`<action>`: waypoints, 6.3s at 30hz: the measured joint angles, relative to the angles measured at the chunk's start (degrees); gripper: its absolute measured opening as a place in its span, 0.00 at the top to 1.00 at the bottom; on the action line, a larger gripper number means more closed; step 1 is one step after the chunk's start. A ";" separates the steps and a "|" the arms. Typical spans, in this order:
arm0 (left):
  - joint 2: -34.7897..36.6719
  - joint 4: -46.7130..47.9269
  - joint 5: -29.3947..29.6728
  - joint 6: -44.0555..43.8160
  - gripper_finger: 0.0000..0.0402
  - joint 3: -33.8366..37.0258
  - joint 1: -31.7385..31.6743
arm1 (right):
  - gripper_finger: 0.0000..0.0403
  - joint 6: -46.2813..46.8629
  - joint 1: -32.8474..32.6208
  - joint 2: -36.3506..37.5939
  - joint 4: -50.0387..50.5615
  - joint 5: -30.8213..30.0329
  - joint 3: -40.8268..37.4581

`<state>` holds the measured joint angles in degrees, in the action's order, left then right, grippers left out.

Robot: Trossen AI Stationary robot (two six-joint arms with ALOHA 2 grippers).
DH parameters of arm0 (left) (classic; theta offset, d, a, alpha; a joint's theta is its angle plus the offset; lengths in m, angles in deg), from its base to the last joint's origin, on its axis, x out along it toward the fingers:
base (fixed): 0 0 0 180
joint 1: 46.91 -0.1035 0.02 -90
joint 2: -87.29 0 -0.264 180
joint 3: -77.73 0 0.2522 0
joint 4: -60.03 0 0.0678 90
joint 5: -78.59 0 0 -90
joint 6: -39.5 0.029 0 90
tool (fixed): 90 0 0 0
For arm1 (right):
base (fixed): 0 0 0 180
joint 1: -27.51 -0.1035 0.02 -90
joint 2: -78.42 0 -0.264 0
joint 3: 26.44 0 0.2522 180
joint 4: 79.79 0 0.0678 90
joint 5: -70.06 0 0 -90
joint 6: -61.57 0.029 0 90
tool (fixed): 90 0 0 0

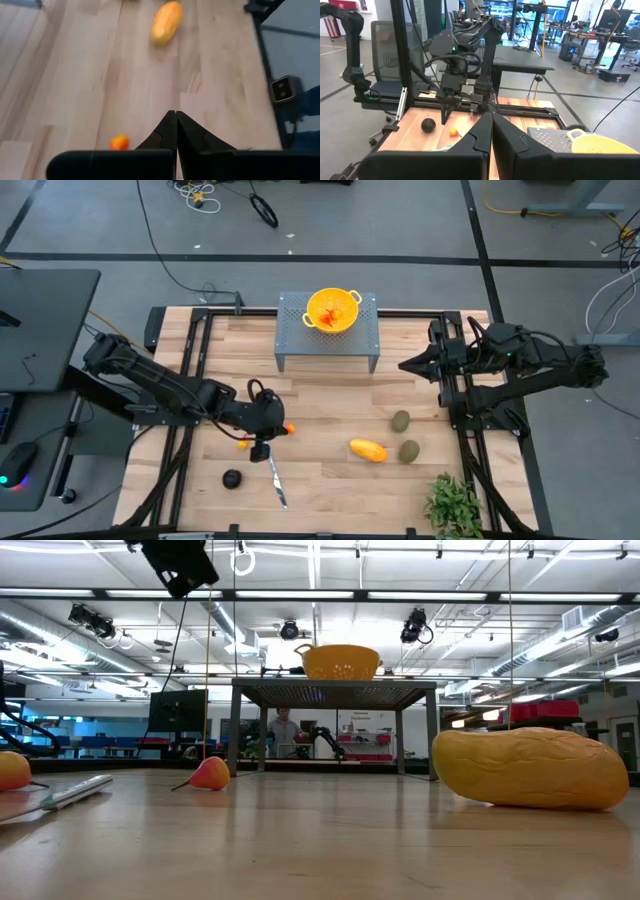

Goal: Pick & Place Fruit
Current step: Put the pear into the yellow colander bowl on the shelf

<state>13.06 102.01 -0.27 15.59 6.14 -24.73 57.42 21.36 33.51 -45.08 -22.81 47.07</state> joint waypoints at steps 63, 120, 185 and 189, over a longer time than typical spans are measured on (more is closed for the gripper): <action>-14.89 -0.80 -5.27 3.21 0.84 7.48 -7.61 | 0.96 0.28 0.02 -0.10 2.37 -2.03 0.00; -14.89 -5.47 -3.11 -1.24 0.33 7.46 -10.32 | 0.96 0.26 0.02 -0.12 2.45 -3.08 0.00; -23.39 -8.08 -3.41 0.76 0.28 6.68 -7.49 | 0.96 0.24 0.13 -0.12 4.80 -6.23 -0.02; -23.39 -7.75 -3.24 0.77 0.29 6.69 -7.48 | 0.96 0.24 0.13 -0.12 4.69 -6.60 -0.02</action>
<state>-10.33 94.26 -3.51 16.36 12.84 -32.21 57.66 21.49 33.39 -40.39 -29.41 47.05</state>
